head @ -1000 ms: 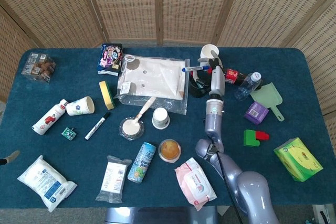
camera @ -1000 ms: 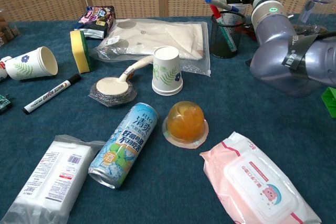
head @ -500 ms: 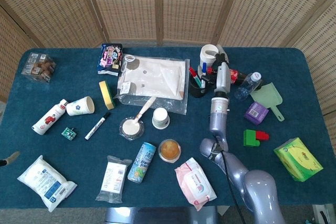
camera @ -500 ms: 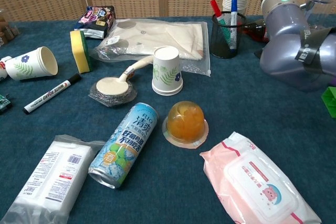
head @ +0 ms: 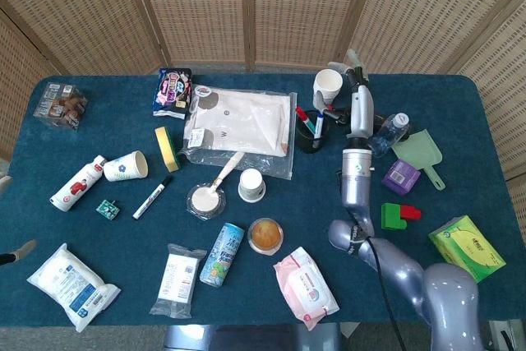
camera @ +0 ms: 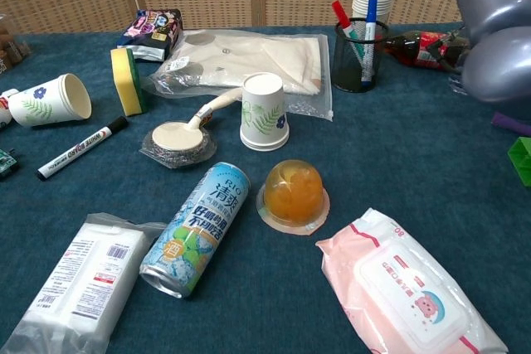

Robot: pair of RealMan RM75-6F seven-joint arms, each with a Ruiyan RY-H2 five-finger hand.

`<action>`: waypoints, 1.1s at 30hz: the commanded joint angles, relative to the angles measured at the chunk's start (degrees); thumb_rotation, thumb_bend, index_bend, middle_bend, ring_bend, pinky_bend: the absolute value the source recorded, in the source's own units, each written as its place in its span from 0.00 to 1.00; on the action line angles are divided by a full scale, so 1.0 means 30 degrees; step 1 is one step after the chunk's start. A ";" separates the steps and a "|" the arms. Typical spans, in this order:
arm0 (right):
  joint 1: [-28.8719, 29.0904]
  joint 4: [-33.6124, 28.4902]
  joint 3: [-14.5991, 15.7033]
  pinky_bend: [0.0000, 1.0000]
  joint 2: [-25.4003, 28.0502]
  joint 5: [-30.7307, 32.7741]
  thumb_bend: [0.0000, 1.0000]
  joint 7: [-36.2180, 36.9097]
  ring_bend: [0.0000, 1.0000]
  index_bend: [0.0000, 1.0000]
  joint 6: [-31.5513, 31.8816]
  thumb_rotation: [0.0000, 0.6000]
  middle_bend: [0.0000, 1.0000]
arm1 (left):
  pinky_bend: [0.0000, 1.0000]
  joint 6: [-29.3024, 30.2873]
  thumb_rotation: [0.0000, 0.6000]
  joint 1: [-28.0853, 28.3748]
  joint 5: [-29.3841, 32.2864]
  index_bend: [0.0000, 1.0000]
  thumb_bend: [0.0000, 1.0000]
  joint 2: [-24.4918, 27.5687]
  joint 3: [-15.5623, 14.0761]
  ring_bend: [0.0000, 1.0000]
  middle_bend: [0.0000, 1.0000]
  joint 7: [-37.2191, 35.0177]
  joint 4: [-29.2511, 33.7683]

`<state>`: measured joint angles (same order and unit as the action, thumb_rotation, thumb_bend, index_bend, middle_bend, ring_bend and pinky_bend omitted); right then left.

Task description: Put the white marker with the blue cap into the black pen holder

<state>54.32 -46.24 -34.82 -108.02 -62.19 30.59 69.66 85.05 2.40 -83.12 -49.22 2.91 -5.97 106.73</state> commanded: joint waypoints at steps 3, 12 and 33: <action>-0.4663 -1.0033 0.2665 0.04 0.6327 -0.2589 0.41 -0.4201 0.00 0.28 0.2688 1.00 0.03 | 0.00 0.0128 1.00 -0.0065 -0.0544 0.00 0.09 0.0122 -0.0179 0.00 0.00 -0.0518 -0.0127; -0.8710 -1.5532 0.5472 0.04 1.2119 -0.5443 0.37 -0.7055 0.00 0.26 0.4671 1.00 0.01 | 0.00 0.0160 1.00 -0.0017 -0.1558 0.00 0.09 0.0047 -0.0550 0.00 0.00 -0.0162 -0.0141; -1.4909 -1.4253 0.9814 0.00 1.5405 -0.6840 0.17 -0.7505 0.00 0.26 0.7299 1.00 0.00 | 0.00 0.0753 1.00 -0.0338 -0.1657 0.00 0.09 -0.1464 -0.0777 0.00 0.00 0.2822 0.0527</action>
<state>11.42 -89.08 -6.23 -62.14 -83.91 10.41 90.54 87.42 1.48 -88.31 -53.48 0.62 2.47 108.15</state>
